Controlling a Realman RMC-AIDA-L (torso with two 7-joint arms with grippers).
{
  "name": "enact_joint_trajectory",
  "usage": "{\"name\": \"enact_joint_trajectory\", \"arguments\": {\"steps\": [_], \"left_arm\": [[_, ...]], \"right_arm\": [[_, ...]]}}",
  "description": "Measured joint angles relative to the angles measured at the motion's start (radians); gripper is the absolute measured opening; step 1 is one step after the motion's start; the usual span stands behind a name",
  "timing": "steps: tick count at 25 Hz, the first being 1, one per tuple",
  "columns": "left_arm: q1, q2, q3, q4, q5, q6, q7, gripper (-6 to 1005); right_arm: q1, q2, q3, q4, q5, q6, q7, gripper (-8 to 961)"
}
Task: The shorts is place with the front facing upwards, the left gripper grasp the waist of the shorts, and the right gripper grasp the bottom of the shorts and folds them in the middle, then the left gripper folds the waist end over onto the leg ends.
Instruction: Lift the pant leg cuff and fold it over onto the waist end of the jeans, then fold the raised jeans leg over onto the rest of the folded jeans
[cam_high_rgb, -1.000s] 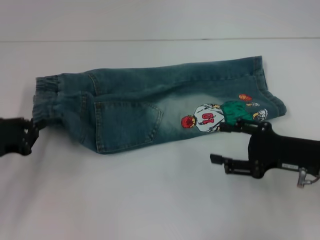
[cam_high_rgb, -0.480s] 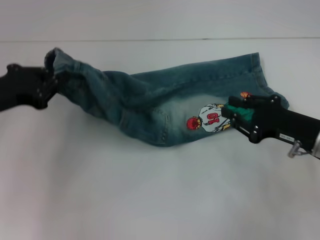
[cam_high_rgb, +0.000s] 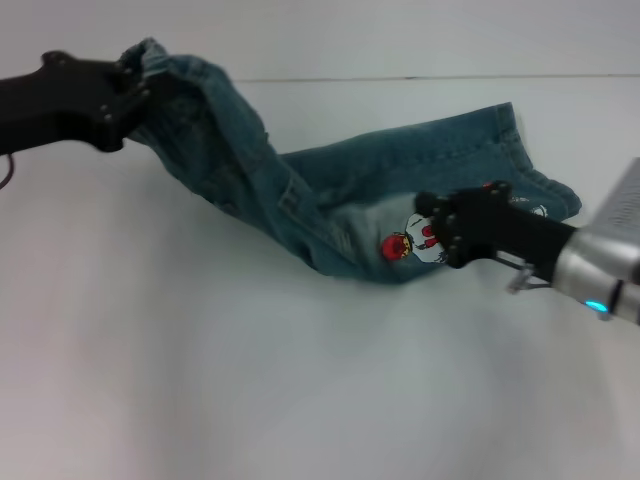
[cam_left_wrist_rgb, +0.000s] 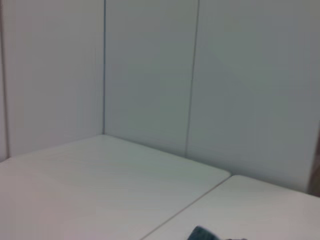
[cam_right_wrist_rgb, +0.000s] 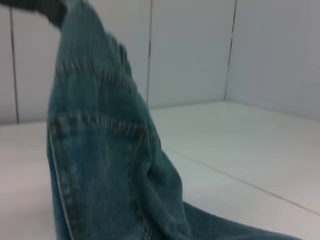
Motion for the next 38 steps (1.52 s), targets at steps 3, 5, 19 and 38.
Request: {"name": "enact_joint_trajectory", "arguments": {"steps": [3, 5, 19, 38], "left_arm": [[-0.017, 0.0, 0.044, 0.021, -0.019, 0.002, -0.049, 56], [-0.027, 0.0, 0.065, 0.025, -0.031, 0.002, -0.059, 58], [-0.087, 0.001, 0.172, 0.042, -0.051, -0.014, -0.119, 72], [-0.1, 0.0, 0.303, 0.006, -0.016, -0.15, -0.123, 91]], "right_arm": [[0.067, 0.005, 0.0, 0.081, 0.005, 0.053, -0.049, 12], [0.112, 0.008, 0.002, 0.135, 0.006, 0.076, -0.084, 7], [0.335, 0.019, 0.002, 0.354, -0.075, 0.181, -0.123, 19], [-0.014, -0.016, 0.053, -0.014, -0.22, -0.114, 0.043, 57]]}}
